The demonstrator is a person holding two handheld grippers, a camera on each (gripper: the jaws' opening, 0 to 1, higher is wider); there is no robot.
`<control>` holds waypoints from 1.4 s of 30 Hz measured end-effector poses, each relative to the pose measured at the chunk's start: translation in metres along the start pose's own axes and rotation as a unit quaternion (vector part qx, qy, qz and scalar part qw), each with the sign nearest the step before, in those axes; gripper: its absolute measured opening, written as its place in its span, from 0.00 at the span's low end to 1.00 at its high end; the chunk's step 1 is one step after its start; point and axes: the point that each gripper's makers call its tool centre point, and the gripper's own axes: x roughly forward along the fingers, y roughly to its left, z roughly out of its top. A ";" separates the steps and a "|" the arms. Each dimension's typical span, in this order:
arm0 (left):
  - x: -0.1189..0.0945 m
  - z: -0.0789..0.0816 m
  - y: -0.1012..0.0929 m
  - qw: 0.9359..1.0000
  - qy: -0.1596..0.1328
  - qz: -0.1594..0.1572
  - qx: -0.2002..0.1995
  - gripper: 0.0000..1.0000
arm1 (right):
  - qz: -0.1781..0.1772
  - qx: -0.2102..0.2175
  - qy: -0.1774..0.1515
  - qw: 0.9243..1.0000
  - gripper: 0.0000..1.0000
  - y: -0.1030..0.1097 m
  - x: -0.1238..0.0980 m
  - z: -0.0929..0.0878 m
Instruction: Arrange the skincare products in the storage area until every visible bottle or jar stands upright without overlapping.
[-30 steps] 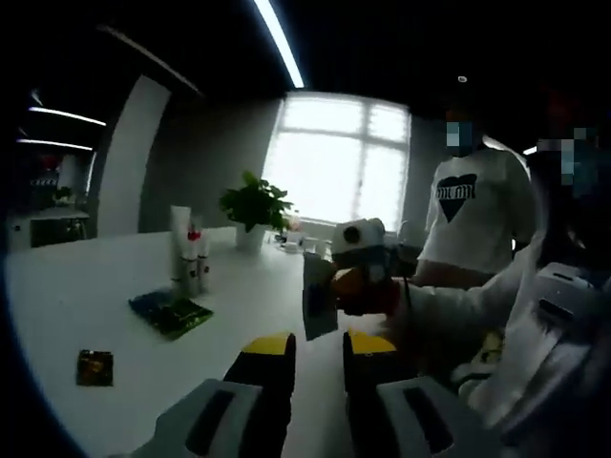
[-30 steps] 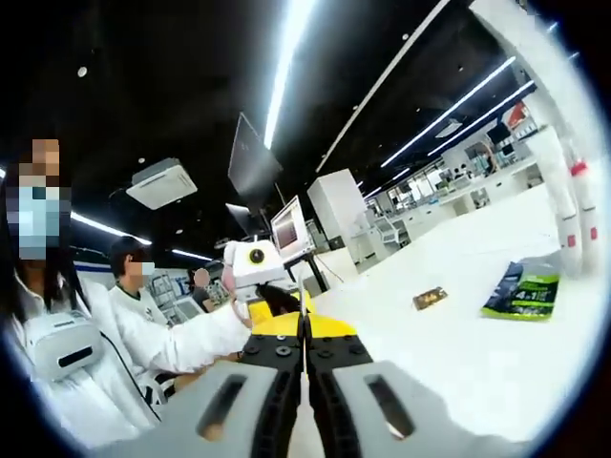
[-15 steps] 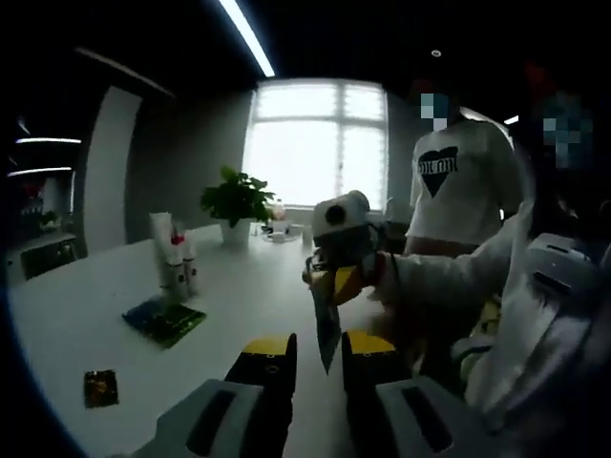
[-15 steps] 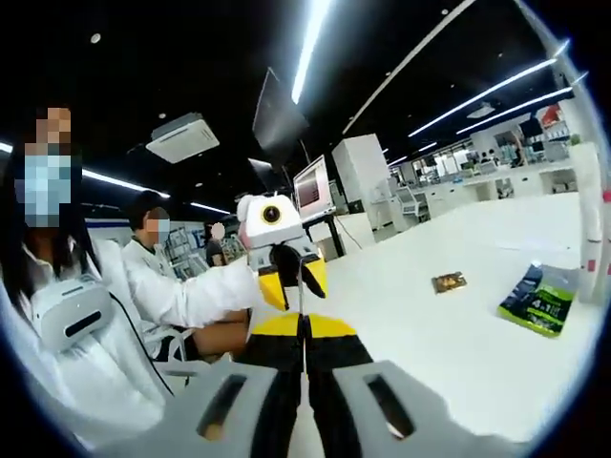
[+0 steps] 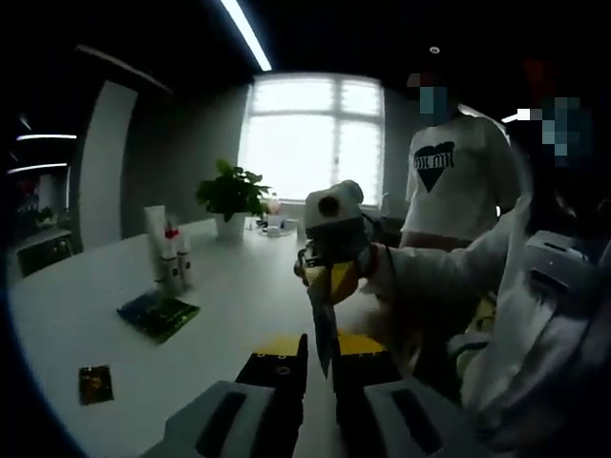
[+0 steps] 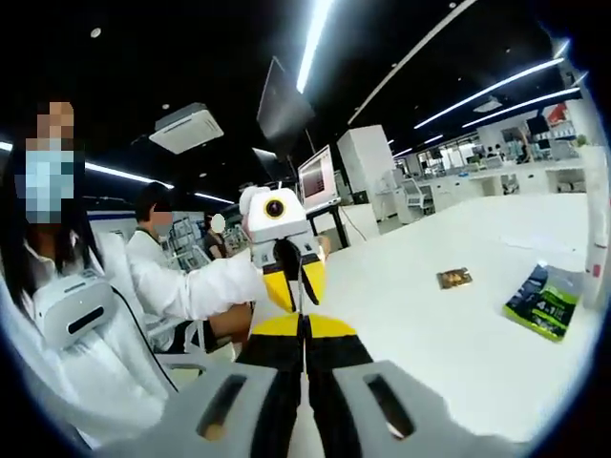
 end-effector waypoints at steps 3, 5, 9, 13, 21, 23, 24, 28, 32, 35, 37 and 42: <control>0.000 -0.003 0.002 1.000 0.005 -0.002 -0.014 0.00 | -0.007 -0.004 0.007 1.000 0.00 -0.004 0.001 -0.002; 0.000 -0.004 0.000 1.000 0.004 -0.008 -0.017 0.00 | -0.006 0.000 0.009 1.000 0.00 -0.006 0.000 -0.003; 0.000 -0.004 0.002 0.999 0.001 -0.005 -0.035 0.00 | -0.007 0.004 0.009 1.000 0.00 -0.008 0.001 -0.002; 0.001 -0.004 0.005 0.998 -0.003 -0.008 -0.066 0.00 | -0.013 0.010 0.010 1.000 0.00 -0.013 0.002 -0.001; -0.004 0.002 0.016 0.997 -0.018 -0.009 -0.076 0.00 | -0.015 0.006 -0.002 1.000 0.00 -0.023 0.006 0.006; -0.005 0.002 0.017 0.997 -0.019 -0.009 -0.075 0.00 | -0.013 0.002 -0.002 1.000 0.03 -0.024 0.007 0.007; -0.006 0.005 0.017 0.997 -0.025 -0.012 -0.077 0.00 | -0.013 0.000 -0.002 1.000 0.05 -0.025 0.007 0.007; -0.011 0.010 0.020 0.996 -0.040 -0.012 -0.080 0.00 | -0.001 0.012 0.006 1.000 0.15 -0.023 0.011 0.000; -0.012 0.010 0.023 0.995 -0.043 -0.014 -0.086 0.00 | -0.006 0.014 0.004 1.000 0.14 -0.027 0.012 0.000; -0.012 0.011 0.021 0.994 -0.048 -0.018 -0.092 0.00 | -0.008 0.016 0.001 1.000 0.13 -0.028 0.013 0.001; -0.012 0.011 0.022 0.994 -0.049 -0.018 -0.093 0.00 | -0.008 0.017 -0.002 1.000 0.12 -0.031 0.013 0.002; -0.016 0.011 0.029 0.992 -0.058 -0.019 -0.107 0.00 | -0.012 0.017 -0.002 1.000 0.05 -0.033 0.012 0.001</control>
